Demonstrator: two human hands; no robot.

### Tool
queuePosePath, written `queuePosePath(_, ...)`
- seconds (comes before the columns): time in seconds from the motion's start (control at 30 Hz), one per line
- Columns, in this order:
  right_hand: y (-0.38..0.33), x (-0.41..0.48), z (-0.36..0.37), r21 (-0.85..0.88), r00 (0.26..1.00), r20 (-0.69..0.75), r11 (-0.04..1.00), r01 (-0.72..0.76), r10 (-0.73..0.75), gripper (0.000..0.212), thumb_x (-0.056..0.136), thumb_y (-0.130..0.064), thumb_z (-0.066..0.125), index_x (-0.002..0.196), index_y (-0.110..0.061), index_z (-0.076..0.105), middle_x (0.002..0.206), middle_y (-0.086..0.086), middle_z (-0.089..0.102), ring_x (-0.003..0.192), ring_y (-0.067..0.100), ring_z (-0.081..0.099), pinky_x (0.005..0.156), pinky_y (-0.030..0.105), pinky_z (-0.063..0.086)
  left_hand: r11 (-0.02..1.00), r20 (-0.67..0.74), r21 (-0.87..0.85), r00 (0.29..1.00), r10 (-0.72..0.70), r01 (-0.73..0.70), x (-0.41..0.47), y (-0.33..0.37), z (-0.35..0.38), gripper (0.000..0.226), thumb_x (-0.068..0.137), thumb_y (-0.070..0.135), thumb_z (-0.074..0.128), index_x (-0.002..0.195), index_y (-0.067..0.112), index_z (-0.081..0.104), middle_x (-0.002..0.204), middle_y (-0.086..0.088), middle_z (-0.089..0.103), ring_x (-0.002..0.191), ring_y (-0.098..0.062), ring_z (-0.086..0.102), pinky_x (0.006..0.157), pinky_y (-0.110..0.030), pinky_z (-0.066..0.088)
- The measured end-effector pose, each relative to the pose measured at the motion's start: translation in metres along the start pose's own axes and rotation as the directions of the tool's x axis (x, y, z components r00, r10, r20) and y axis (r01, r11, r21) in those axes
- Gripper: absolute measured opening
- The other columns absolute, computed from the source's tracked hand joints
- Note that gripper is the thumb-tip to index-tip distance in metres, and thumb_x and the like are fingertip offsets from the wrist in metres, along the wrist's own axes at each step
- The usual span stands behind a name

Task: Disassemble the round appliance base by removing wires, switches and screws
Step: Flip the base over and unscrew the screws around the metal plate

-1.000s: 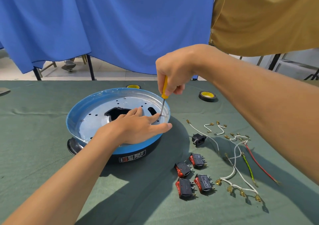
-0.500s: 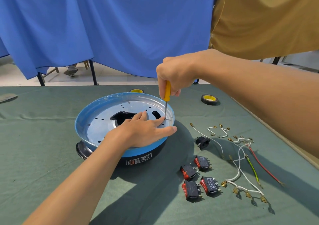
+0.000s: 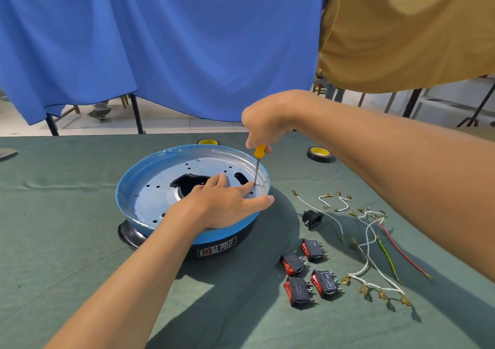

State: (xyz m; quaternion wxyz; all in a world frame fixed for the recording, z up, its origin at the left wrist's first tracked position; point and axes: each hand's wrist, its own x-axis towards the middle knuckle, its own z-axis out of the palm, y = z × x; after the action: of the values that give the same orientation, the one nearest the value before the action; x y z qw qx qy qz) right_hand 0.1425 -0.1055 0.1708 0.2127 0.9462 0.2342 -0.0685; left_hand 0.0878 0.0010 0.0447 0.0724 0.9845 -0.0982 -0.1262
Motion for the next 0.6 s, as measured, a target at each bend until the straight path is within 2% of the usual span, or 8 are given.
queuePosePath(0.23,-0.019,0.005,-0.009,-0.074,0.994,-0.07,0.994,0.075,-0.08,0.033,0.089,-0.031,0.065,0.063,-0.014,0.056,0.061,0.001,0.057,0.062,0.02,0.053,0.054,0.029,0.041,1.0,0.012,-0.007,1.0,0.015,-0.015,-0.001,0.0,-0.001,0.105,0.049,0.09,-0.003,0.147,0.052,0.006,0.157,-0.014,0.011,0.147,-0.03,-0.001,0.111,-0.051,0.013)
queuePosePath(0.37,-0.02,0.004,-0.013,-0.043,0.988,-0.043,0.988,0.148,-0.15,0.0,0.081,-0.02,0.073,0.081,-0.02,0.074,0.064,-0.003,0.065,0.067,0.015,0.066,0.054,0.022,0.045,1.0,-0.001,-0.024,1.0,0.002,-0.002,0.0,-0.001,0.001,0.088,0.068,0.089,0.006,0.148,0.051,0.006,0.159,-0.013,0.007,0.147,-0.027,-0.003,0.111,-0.05,0.011)
queuePosePath(0.43,-0.014,0.005,-0.01,0.015,0.987,-0.034,0.988,0.155,-0.155,0.005,0.08,-0.016,0.074,0.081,-0.021,0.074,0.067,-0.002,0.066,0.065,0.015,0.066,0.053,0.022,0.046,0.999,-0.002,-0.035,1.0,-0.004,0.004,0.001,-0.001,0.002,0.084,0.073,0.088,0.01,0.148,0.051,0.006,0.16,-0.011,0.004,0.147,-0.025,-0.006,0.112,-0.05,0.009)
queuePosePath(0.5,-0.008,0.005,-0.005,0.076,0.989,-0.042,0.987,0.142,-0.139,0.003,0.083,-0.02,0.072,0.083,-0.018,0.072,0.07,0.003,0.067,0.061,0.017,0.061,0.055,0.024,0.048,1.0,0.006,-0.031,1.0,-0.004,0.004,0.001,-0.001,0.002,0.084,0.073,0.088,0.009,0.148,0.051,0.005,0.16,-0.011,0.003,0.148,-0.025,-0.007,0.112,-0.052,0.008)
queuePosePath(0.53,-0.005,0.006,-0.001,0.106,0.992,-0.051,0.987,0.124,-0.12,0.012,0.085,-0.027,0.07,0.082,-0.015,0.07,0.068,0.004,0.066,0.058,0.018,0.059,0.055,0.025,0.049,1.0,0.012,-0.031,1.0,-0.005,0.005,0.001,-0.001,0.001,0.084,0.073,0.089,0.009,0.148,0.051,0.005,0.16,-0.011,0.002,0.148,-0.025,-0.008,0.113,-0.052,0.007)
queuePosePath(0.6,0.001,0.005,0.003,0.172,0.995,-0.082,0.983,0.072,-0.058,0.038,0.089,-0.043,0.062,0.068,-0.011,0.064,0.052,0.0,0.061,0.047,0.017,0.053,0.052,0.027,0.046,0.999,0.018,-0.031,1.0,-0.005,0.006,0.002,0.0,0.001,0.083,0.074,0.088,0.009,0.148,0.051,0.004,0.16,-0.011,0.002,0.147,-0.025,-0.009,0.113,-0.053,0.007)
